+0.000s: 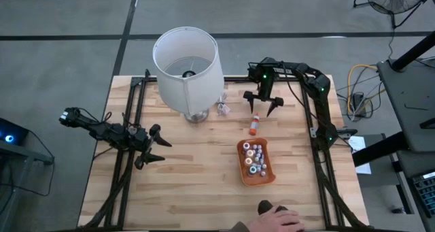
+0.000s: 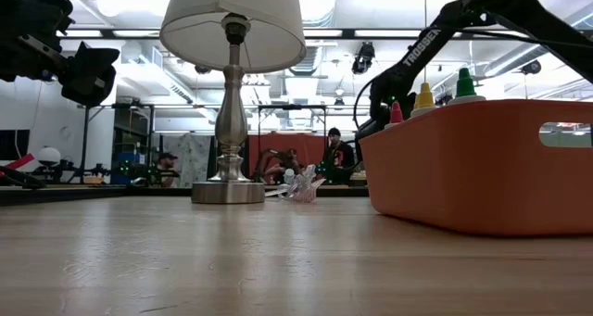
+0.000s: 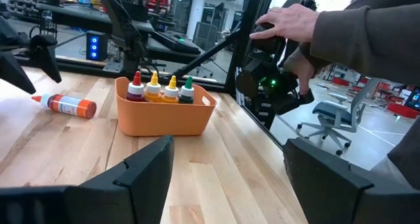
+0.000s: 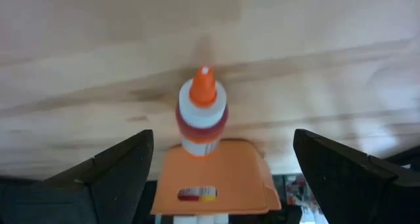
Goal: Pick & Place food coloring
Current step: Put the big food coloring bottle into the orange bin
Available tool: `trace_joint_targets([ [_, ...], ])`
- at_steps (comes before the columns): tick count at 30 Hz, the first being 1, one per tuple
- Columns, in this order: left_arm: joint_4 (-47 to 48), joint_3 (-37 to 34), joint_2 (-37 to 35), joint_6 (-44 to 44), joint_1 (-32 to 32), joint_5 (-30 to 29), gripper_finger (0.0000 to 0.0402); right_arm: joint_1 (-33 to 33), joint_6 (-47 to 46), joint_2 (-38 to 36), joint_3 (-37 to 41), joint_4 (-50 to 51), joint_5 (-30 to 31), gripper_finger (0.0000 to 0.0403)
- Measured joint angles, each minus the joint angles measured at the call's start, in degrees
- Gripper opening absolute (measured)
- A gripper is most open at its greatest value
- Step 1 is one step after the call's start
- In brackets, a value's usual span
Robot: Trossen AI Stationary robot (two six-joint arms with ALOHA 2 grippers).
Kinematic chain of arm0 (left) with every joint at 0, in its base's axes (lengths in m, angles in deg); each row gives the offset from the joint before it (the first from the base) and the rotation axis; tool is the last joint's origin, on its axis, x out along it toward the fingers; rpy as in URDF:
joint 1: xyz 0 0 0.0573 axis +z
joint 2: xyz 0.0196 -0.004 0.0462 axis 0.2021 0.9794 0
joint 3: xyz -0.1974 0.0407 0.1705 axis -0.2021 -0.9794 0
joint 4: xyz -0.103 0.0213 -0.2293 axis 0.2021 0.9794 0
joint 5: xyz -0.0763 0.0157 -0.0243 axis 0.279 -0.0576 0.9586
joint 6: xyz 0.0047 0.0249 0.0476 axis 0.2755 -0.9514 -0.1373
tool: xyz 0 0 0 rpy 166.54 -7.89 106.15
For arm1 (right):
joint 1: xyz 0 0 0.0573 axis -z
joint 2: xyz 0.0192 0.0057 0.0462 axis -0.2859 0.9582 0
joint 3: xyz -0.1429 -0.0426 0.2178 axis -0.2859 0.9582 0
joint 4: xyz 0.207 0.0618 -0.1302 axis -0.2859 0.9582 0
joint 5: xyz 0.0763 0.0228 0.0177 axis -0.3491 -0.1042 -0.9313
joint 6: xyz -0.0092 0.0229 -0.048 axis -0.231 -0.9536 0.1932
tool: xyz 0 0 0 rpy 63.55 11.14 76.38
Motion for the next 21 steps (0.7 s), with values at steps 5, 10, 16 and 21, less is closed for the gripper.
trace_joint_targets([
  [5,0.0,-0.01,0.0,0.0,-0.01,0.01,0.0258,-0.1,-2.95,0.0,-0.11,-2.7,1.53,0.0359],
  [10,0.0,-0.01,0.0,0.0,0.01,0.0,0.0259,-0.64,-5.41,0.0,-0.11,-8.51,1.64,0.0359],
  [16,0.0,0.0,0.0,0.0,0.0,0.0,0.0259,-1.26,-7.94,-0.02,-0.06,-10.59,1.68,0.0359],
  [21,0.0,-0.01,0.02,0.0,0.01,0.01,0.0258,-1.95,-7.98,-0.02,0.55,-10.21,1.75,0.0359],
])
